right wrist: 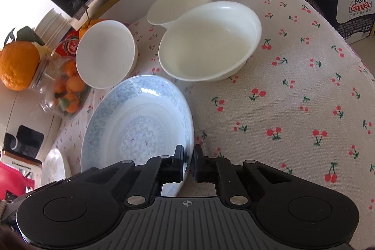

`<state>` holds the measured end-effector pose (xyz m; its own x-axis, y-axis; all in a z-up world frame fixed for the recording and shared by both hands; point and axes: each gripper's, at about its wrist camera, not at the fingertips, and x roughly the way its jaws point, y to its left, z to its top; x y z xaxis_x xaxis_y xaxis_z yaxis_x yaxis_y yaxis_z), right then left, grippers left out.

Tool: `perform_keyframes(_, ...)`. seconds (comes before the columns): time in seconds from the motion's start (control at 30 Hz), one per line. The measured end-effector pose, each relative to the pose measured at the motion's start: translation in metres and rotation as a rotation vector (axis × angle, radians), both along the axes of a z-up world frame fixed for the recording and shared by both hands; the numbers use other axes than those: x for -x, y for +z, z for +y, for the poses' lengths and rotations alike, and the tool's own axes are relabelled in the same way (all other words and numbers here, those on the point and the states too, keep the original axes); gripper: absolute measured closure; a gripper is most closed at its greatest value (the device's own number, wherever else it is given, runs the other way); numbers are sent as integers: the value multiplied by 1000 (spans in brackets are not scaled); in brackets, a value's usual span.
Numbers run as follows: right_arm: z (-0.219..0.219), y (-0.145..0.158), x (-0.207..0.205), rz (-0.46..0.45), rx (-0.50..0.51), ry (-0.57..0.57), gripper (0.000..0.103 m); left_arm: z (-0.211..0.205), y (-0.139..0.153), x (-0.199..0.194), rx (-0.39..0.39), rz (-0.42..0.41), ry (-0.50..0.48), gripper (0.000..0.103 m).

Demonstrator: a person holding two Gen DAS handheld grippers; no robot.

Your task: Organize plates and bowls

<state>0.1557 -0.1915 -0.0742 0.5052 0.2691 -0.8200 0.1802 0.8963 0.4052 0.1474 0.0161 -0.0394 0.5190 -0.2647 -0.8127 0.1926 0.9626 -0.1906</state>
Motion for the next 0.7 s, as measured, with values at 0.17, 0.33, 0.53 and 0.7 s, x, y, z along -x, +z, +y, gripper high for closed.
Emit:
perform_keyframes(0.17, 4, 2, 9, 9, 15, 21, 94, 2, 2, 9, -15, 1, -5, 93)
perform_keyframes(0.33, 7, 3, 14, 25, 16, 30, 93, 3, 4, 14, -25, 4, -10, 93)
perform_keyframes(0.53, 8, 2, 15, 31, 22, 38, 93, 3, 2, 15, -32, 7, -14, 92)
perform_keyframes(0.7, 9, 2, 14, 30, 30, 42, 93, 4, 2, 15, -21, 13, -10, 92)
